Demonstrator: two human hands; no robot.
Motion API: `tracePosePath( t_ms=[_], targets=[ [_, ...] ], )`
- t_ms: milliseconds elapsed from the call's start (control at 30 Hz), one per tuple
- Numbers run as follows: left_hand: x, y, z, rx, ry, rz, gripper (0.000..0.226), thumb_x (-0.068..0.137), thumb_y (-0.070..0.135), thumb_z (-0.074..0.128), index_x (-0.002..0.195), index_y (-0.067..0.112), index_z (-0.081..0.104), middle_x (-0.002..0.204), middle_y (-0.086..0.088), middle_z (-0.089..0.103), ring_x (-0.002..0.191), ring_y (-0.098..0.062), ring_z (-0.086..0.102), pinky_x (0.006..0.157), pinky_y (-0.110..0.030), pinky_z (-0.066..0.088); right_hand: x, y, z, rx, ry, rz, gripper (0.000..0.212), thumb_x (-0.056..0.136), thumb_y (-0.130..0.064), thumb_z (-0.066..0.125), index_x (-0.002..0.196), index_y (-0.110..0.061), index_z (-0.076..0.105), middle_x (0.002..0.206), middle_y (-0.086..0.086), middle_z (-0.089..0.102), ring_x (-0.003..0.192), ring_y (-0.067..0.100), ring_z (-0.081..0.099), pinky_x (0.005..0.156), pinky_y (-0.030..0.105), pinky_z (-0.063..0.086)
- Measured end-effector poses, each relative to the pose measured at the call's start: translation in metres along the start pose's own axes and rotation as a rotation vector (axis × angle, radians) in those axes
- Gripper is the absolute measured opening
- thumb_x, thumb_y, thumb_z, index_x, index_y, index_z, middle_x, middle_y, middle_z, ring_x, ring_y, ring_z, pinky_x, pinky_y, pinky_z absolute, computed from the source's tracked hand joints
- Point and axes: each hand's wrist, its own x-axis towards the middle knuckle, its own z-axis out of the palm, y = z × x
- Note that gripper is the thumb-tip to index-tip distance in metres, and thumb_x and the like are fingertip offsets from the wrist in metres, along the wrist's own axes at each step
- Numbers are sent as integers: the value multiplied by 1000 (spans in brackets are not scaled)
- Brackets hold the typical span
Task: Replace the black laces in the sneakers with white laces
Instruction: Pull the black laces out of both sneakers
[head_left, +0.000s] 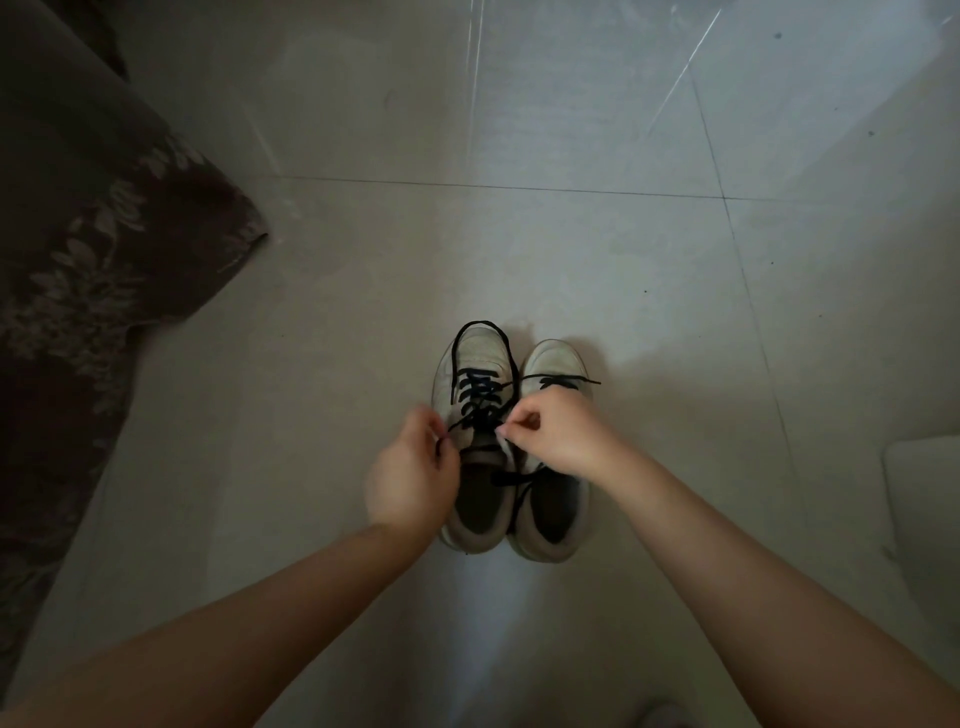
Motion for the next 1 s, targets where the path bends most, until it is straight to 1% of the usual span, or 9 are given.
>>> tracePosePath(
  t_ms=[100,233,333,533,700,767,833,933,1000],
  targets=[
    [-10,14,2,173,-45,214,10,83,32,65,89,26,60,79,9,59,72,-14,57,57,-23,34,3,1,-6,26,-65,16,10,84,-24,65,83,-18,73,84,3,72,82,21,65,80,37,53],
    [-8,18,9,353,-145,239,26,81,54,62,87,29,68,91,9,59,84,-11,58,59,-22,34,0,-3,-7,16,-187,-19,10,84,-15,60,88,-22,66,89,-4,65,88,16,63,85,33,52],
    [-4,20,9,412,-131,203,29,86,52,55,88,27,70,91,8,60,85,-11,59,60,-23,34,0,-3,-5,-30,-212,-61,9,87,-19,57,89,-28,57,90,-7,59,88,16,59,82,32,49],
    [-7,21,10,413,-125,113,28,90,47,51,82,23,65,87,5,64,83,-17,61,61,-24,38,-3,-5,-5,44,-156,-68,5,90,-24,53,85,-23,53,77,-8,55,72,15,53,71,32,46],
    [-5,20,7,429,-124,75,26,91,44,50,84,23,65,90,3,66,87,-20,62,63,-24,34,-2,-8,-8,150,-135,19,8,92,-24,52,86,-21,55,70,-10,58,54,0,51,55,21,37],
    [-4,21,6,423,-120,61,27,91,44,50,86,23,66,91,2,67,89,-22,62,63,-24,35,0,-6,-7,205,-99,33,7,92,-26,56,85,-24,56,74,-11,61,59,-6,55,57,15,36],
    [-3,21,7,404,-122,39,27,90,44,51,85,23,67,89,0,68,89,-24,63,64,-26,37,1,-3,-6,160,-80,-3,7,86,-30,66,88,-25,62,75,-14,57,65,-2,53,62,16,36],
    [-3,20,9,361,-137,16,26,90,45,53,85,24,68,85,0,68,86,-23,64,63,-26,41,-2,0,1,13,-19,-42,13,81,-30,72,92,-23,71,59,-16,44,53,-4,38,52,14,25],
    [-3,21,8,347,-136,10,24,90,43,53,86,25,69,85,1,68,86,-22,63,62,-25,39,-4,-1,5,45,23,-51,7,83,-27,70,88,-22,72,50,-15,45,48,-3,41,49,12,25]
  ],
)
